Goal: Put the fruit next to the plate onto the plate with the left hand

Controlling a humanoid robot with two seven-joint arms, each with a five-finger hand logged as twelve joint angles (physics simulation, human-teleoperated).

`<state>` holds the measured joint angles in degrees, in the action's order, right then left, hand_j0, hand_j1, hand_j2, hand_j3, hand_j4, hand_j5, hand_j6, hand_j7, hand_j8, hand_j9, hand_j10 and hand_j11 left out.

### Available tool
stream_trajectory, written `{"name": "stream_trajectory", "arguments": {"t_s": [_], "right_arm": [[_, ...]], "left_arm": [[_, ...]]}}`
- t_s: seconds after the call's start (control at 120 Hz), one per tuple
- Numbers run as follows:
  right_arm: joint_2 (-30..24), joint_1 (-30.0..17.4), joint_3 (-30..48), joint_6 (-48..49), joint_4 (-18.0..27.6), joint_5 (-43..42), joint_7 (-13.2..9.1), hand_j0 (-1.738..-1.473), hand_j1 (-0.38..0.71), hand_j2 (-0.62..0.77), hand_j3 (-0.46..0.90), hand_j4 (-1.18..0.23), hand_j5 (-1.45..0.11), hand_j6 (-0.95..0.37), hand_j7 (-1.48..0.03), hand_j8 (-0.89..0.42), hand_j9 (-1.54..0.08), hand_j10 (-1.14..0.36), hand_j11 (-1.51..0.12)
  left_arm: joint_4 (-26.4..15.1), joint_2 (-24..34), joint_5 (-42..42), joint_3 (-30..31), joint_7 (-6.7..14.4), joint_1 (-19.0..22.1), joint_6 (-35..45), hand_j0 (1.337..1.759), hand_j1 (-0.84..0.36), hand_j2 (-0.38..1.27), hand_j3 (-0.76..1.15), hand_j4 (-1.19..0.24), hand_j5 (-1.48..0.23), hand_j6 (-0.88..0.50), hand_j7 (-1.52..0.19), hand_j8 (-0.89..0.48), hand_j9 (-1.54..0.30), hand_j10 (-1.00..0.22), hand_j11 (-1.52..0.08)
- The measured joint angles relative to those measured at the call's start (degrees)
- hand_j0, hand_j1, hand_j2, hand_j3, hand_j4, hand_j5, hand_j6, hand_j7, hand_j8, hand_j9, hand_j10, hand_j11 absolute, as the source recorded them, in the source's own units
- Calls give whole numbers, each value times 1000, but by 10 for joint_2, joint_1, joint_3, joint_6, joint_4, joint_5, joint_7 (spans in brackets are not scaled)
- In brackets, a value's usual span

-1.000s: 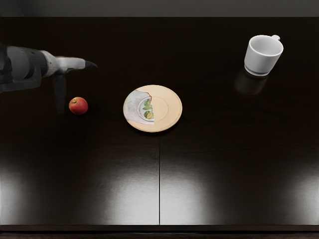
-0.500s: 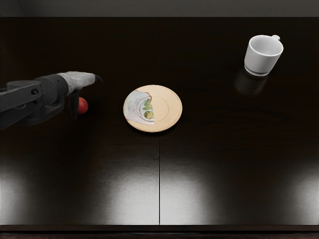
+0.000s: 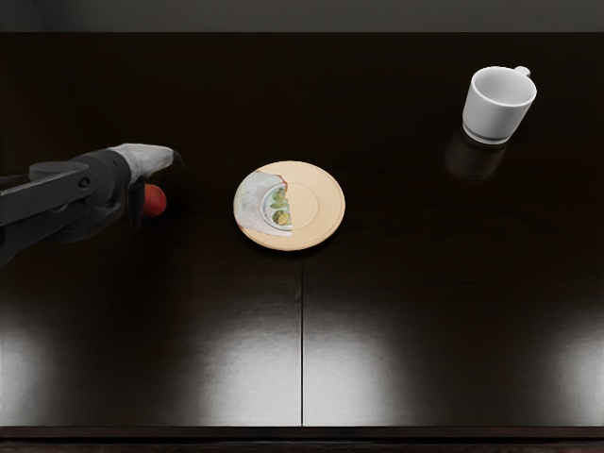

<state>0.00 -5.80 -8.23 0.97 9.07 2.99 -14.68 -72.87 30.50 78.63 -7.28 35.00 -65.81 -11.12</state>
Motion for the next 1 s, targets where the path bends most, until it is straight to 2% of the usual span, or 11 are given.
{"name": "stream_trajectory", "arguments": {"t_s": [0.35,0.642,1.0], "right_arm": [[0,0,0,0,0,0,0,-1658,-349,0,0,0,0,0,0,0,0,0,0],[0,0,0,0,0,0,0,-1658,-349,0,0,0,0,0,0,0,0,0,0],[0,0,0,0,0,0,0,-1658,-349,0,0,0,0,0,0,0,0,0,0]], "left_arm": [[49,-38,0,24,0,0,10,1658,23,58,0,-277,-356,-279,-355,-278,-355,-277,-355],[54,-44,0,32,0,5,16,1658,-83,75,0,-365,-470,-365,-470,-365,-470,-364,-470],[56,-44,0,71,0,7,83,1658,-115,81,0,-392,-506,-393,-506,-393,-506,-392,-506]]}}
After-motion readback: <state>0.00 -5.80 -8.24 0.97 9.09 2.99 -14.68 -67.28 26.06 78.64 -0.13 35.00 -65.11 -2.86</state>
